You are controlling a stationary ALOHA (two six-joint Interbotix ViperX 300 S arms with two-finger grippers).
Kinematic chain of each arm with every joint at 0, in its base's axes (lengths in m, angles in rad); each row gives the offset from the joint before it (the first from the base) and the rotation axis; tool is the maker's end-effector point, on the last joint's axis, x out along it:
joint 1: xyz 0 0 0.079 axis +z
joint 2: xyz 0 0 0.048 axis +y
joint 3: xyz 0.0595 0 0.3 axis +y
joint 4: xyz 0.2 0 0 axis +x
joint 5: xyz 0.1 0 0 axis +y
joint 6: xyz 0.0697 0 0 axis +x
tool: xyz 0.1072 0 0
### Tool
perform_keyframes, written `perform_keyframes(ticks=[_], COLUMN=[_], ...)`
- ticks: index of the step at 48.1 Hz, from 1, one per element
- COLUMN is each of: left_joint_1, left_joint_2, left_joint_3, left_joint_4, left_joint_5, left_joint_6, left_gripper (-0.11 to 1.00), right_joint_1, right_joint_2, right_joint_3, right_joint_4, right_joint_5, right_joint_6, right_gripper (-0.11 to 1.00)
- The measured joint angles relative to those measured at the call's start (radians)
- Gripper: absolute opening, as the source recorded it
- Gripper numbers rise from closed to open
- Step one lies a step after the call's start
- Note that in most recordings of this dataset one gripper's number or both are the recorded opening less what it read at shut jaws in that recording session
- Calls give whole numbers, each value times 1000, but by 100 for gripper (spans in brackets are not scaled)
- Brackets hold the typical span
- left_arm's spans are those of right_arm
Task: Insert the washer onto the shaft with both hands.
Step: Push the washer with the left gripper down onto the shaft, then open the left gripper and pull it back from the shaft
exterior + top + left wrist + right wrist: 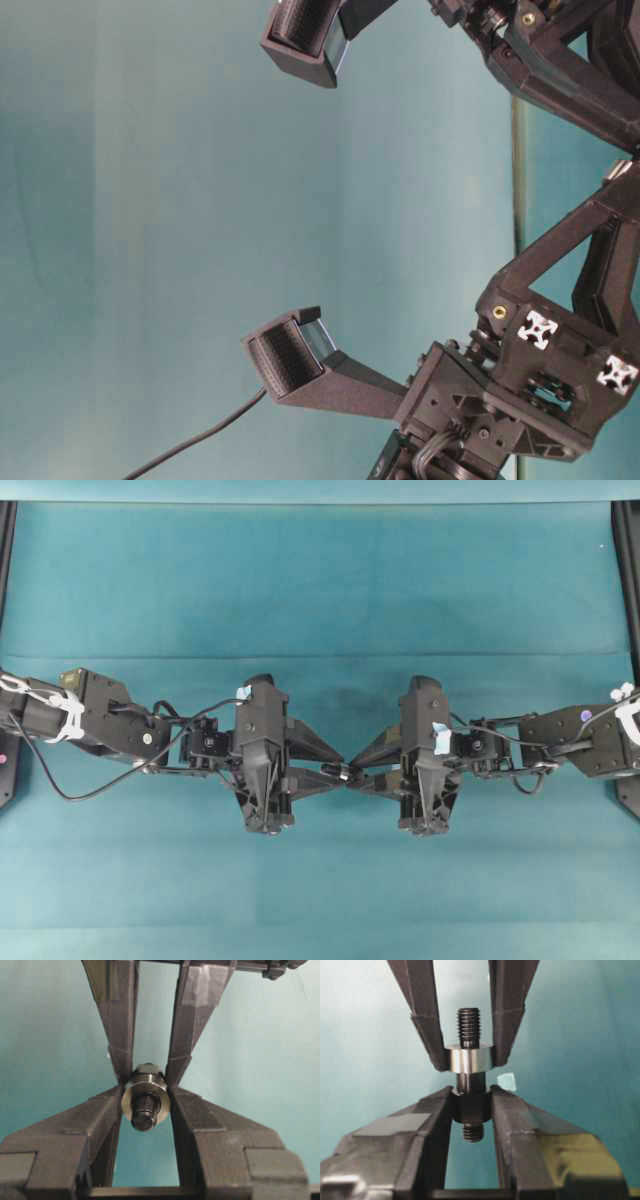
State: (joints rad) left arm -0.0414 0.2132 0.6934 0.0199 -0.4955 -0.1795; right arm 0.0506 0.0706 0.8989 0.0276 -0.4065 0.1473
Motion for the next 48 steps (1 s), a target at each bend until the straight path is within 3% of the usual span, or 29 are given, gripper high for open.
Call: perform_keyframes(ticks=[48], left_joint_1=[-3], left_joint_2=[28], left_joint_3=[-49], left_joint_4=[-2], left_joint_5=[86], left_joint_6=[-5], left_gripper=[35], right_joint_1=[0], right_joint_2=[2], right_joint_3=[-2], right_joint_4=[0], right_joint_5=[-8], right_joint_6=[0], right_gripper=[0])
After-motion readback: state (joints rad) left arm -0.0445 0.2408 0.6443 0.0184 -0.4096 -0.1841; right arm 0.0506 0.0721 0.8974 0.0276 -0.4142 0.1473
